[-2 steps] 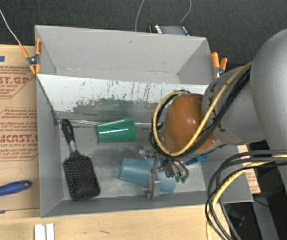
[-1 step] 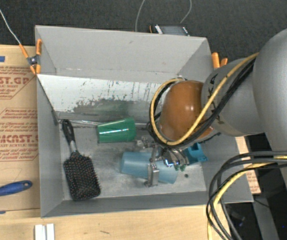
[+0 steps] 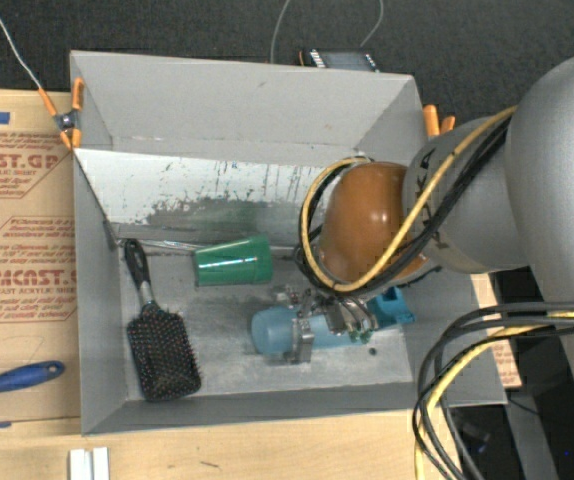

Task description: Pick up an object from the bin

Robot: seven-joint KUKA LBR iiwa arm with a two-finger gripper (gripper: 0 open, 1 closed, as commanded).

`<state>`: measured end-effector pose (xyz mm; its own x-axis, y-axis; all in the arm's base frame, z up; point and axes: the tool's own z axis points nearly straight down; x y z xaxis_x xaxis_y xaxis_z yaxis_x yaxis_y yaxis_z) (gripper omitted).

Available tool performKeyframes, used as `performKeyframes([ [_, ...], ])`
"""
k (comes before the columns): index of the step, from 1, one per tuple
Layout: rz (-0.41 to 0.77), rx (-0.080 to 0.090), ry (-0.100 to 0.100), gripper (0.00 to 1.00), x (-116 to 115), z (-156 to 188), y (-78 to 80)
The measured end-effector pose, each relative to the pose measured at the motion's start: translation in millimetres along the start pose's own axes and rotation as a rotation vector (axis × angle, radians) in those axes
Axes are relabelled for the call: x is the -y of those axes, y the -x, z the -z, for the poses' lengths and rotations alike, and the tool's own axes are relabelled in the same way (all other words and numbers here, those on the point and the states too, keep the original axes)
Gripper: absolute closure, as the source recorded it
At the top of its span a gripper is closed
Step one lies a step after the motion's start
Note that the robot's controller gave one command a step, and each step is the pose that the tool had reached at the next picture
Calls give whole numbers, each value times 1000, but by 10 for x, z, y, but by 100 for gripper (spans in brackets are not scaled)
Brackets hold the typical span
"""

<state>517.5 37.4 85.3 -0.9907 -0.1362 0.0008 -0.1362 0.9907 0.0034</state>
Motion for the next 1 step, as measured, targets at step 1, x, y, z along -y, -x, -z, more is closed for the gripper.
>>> performKeyframes([
  [1,0,0,0,100,0,0,0],
])
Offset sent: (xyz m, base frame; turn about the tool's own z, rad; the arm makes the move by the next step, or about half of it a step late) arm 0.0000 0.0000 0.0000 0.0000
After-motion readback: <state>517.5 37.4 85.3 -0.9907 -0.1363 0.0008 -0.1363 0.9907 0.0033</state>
